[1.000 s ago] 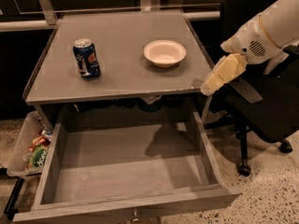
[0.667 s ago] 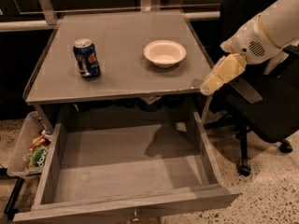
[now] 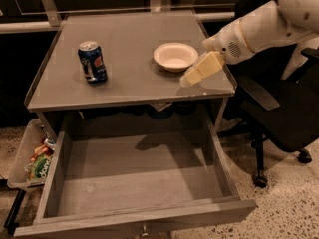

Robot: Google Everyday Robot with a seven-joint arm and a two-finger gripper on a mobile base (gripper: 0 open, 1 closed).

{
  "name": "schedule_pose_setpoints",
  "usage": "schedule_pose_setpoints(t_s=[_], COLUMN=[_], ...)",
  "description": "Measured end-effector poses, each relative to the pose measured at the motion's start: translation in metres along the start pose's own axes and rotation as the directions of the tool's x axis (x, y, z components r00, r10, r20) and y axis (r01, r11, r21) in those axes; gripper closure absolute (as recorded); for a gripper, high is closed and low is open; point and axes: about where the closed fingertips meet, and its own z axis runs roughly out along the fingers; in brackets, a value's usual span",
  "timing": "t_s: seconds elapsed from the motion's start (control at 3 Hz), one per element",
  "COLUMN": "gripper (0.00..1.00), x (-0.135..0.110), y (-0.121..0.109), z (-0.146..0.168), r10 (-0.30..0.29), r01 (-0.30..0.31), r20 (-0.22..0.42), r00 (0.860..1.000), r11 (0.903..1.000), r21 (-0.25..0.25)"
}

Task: Place pepsi can into top drawer

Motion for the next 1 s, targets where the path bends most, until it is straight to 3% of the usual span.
schedule_pose_setpoints(t_s=[0.33,0.67,1.0], gripper=[0.00,0.00,0.00], x=[-0.038,-0.075,-0.077], y=[-0.008,0.000,0.000], z=[0.044,0.069,0.070], r10=[-0.039,-0.076,-0.078], r01=[0.043,0.087,0.090], r20=[0.086,0.135,0.136], r00=[0.996,0.988,0.988], r11=[0.9978,0.9926,0.9922], r21=[-0.050,-0.084,-0.086])
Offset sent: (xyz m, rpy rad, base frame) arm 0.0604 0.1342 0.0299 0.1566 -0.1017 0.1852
